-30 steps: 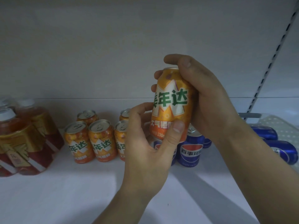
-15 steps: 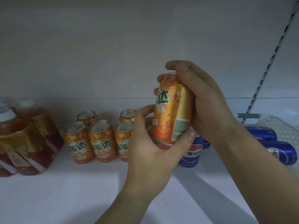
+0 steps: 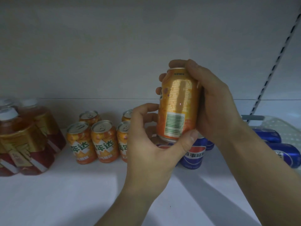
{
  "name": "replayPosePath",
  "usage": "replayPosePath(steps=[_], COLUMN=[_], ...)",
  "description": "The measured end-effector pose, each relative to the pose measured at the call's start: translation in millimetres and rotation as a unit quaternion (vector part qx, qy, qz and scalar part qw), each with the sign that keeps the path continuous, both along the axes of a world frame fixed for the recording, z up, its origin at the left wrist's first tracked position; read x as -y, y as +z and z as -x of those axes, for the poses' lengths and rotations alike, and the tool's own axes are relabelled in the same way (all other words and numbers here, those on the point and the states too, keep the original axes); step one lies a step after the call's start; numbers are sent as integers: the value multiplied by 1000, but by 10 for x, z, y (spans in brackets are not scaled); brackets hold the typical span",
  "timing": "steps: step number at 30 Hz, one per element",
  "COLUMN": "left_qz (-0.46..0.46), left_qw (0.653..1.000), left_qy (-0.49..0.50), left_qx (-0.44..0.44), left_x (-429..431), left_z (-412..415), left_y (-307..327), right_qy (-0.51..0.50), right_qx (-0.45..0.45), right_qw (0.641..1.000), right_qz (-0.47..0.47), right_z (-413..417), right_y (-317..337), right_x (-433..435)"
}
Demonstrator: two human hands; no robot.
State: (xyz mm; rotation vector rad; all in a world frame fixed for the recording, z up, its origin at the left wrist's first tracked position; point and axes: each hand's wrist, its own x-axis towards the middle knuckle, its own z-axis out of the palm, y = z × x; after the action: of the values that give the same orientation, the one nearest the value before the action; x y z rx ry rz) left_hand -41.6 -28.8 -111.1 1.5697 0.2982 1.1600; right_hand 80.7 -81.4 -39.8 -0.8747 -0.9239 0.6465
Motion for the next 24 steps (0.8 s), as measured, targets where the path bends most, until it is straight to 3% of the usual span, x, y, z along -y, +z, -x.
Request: replayPosePath(steps=[5, 11, 15, 17, 21, 24], left_qz=[-3, 135, 22, 13, 121, 103], left_qw=[1000, 976, 997, 999, 978, 979], left_qy=[17, -171, -67, -42, -162, -174], left_qx=[0, 25, -22, -4, 49, 20], left_x=[18, -69, -57, -59, -121, -98], left_z=[-5, 20, 3, -6, 7, 18], left_y=[8, 26, 19, 12, -7, 17], right_qy=[-3, -27, -71, -70, -30, -37], right_qx=[12, 23, 46, 50, 22, 17], right_qw=[1000, 999, 996, 996, 999, 999], right_qz=[2, 4, 10, 20, 19, 11], right_z=[-7, -50, -73, -71, -82, -90], right_y=[-1, 38, 5, -16, 16, 23], right_x=[2, 40, 31, 11, 23, 35])
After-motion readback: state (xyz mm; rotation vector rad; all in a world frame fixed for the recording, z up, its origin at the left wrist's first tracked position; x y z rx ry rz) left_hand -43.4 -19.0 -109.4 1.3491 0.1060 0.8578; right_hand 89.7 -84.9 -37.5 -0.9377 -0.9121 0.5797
